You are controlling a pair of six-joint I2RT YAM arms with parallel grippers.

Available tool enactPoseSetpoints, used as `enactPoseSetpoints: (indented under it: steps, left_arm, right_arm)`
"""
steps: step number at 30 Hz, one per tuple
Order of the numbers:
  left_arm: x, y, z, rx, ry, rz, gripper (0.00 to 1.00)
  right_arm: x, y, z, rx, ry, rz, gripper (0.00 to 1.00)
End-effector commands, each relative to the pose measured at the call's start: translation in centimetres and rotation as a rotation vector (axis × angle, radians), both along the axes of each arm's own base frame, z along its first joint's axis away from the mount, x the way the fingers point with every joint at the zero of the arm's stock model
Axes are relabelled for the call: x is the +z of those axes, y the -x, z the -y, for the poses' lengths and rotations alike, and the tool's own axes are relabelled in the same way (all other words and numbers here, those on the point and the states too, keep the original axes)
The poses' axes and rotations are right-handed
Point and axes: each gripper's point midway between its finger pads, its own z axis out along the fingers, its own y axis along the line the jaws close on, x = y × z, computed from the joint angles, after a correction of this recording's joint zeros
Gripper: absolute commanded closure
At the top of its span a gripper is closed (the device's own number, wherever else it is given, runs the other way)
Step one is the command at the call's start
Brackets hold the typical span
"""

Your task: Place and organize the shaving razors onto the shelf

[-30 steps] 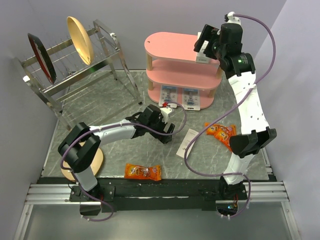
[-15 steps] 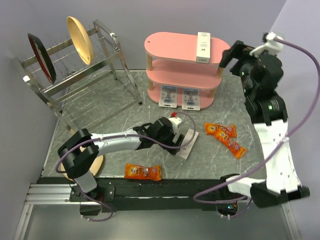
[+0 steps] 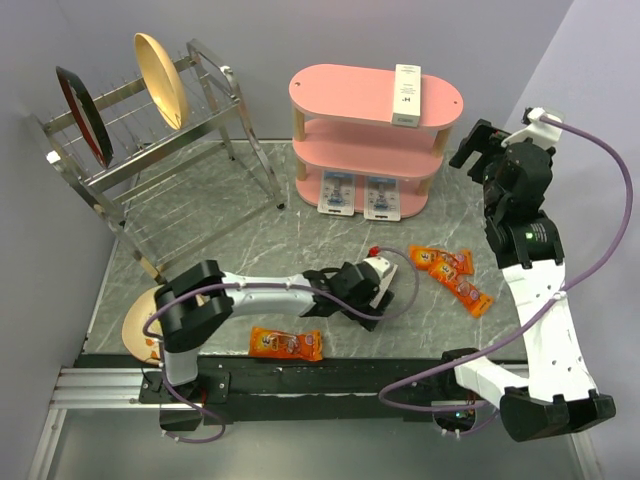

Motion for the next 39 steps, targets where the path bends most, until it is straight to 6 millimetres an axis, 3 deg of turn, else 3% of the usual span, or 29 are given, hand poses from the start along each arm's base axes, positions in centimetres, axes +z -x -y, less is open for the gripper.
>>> enactPoseSetpoints:
  steps: [1, 4, 8, 11, 17, 18, 23, 24, 26, 29, 34, 39]
  left_arm:
    - [-0.5, -1.4, 0.8, 0.116, -0.048, 0.063, 0.01]
    - [-1.2, -1.6, 1.3, 0.133, -0.08, 0.069, 0.08]
    - [-1.6, -1.7, 1.3, 0.135, -0.102, 0.072, 0.28]
    - [-1.9, -1.3, 1.1, 0.122, -0.115, 0.052, 0.32]
    - [0.6, -1.4, 1.2, 0.055, -0.089, 0.105, 0.45]
    - [1.8, -1.4, 1.1, 0.038, -0.069, 0.118, 0.48]
    - [4.0, -2.0, -0.8, -0.037, -0.064, 0.187, 0.6]
    - [5.3, -2.1, -1.1, -0.065, -0.051, 0.216, 0.61]
    - [6.2, -3.1, -2.3, -0.055, -0.061, 0.245, 0.62]
    - [10.9, -4.4, -4.3, -0.031, -0.022, 0.343, 0.64]
    - [16.1, -6.3, -8.3, 0.023, 0.006, 0.412, 0.62]
    - [24.1, -10.1, -12.0, 0.152, 0.061, 0.575, 0.58]
  right_arm:
    - [2.7, 1.6, 0.2, 0.007, -0.041, 0.119, 0.0]
    - [2.5, 2.1, 0.3, 0.014, -0.062, 0.128, 0.0]
    - [2.4, 2.8, 0.3, 0.02, -0.073, 0.141, 0.0]
    - [2.8, 3.5, 0.4, 0.021, -0.056, 0.152, 0.0]
    - [2.8, 3.8, 1.0, -0.006, -0.028, 0.156, 0.0]
    - [2.6, 3.6, 1.2, -0.014, -0.027, 0.148, 0.0]
    - [1.9, 2.5, 1.7, -0.034, -0.031, 0.121, 0.0]
    - [1.8, 2.4, 1.8, -0.039, -0.027, 0.116, 0.0]
    - [2.0, 1.9, 2.0, -0.044, -0.007, 0.11, 0.0]
    - [2.0, 1.3, 2.2, -0.044, 0.048, 0.099, 0.0]
    - [1.4, 0.4, 2.3, -0.029, 0.132, 0.062, 0.0]
    - [0.6, -0.6, 2.4, -0.03, 0.157, 0.032, 0.0]
